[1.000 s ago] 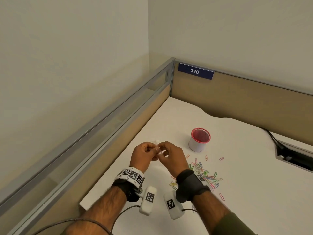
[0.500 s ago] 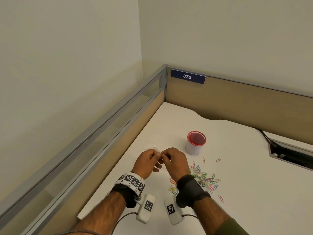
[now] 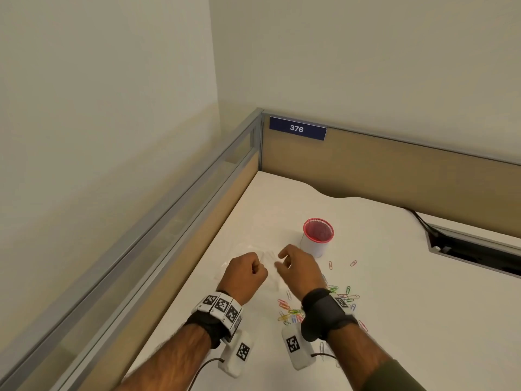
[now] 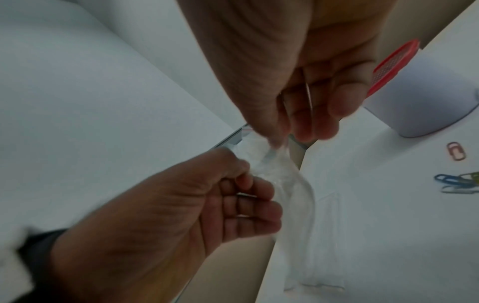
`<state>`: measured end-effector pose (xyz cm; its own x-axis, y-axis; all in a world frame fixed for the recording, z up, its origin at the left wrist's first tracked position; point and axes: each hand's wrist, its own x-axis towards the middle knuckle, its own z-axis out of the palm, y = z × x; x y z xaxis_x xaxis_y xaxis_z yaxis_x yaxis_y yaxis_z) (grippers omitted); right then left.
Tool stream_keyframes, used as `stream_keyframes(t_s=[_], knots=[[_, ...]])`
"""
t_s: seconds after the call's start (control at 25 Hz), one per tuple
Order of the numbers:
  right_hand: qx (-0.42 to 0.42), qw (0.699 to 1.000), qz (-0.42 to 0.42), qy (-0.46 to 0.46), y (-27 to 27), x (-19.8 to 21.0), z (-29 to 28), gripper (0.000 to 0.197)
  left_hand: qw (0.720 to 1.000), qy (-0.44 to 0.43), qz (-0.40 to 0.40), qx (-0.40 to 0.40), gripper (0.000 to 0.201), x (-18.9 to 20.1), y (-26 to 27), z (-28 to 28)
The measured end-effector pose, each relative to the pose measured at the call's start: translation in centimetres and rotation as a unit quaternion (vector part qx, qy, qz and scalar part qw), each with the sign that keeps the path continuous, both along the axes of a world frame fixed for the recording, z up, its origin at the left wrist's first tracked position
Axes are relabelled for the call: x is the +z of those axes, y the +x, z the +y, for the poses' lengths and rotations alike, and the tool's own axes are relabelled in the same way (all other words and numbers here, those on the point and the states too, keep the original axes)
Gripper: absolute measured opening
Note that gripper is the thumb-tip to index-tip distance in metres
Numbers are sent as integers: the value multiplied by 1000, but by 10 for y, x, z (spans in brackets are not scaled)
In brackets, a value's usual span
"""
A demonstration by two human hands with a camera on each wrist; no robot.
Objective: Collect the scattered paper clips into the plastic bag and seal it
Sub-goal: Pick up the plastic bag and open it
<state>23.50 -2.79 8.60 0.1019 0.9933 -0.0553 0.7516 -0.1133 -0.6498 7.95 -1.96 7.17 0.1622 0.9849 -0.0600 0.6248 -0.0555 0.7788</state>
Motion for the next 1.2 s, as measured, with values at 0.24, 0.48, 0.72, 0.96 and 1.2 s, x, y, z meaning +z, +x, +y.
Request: stream_keyframes(t_s=[0.24, 0.48, 0.72, 0.96, 1.2], knots=[[-26, 998, -56, 3, 6, -1, 3, 7, 1000, 8, -5, -16, 35, -1, 2, 0], [43, 996, -74, -35, -1, -7, -6, 26, 999, 16, -29, -6, 22, -8, 6, -10], [13, 1000, -5, 13, 21, -3, -3, 19, 993, -45, -111, 26, 23, -24, -10, -6], [65, 988, 137, -1, 25, 12, -8, 16, 937, -168, -285, 107, 20, -43, -12, 7], [-8, 987, 160, 19, 35, 10, -2, 12, 959, -97, -237, 122, 16, -40, -15, 13]])
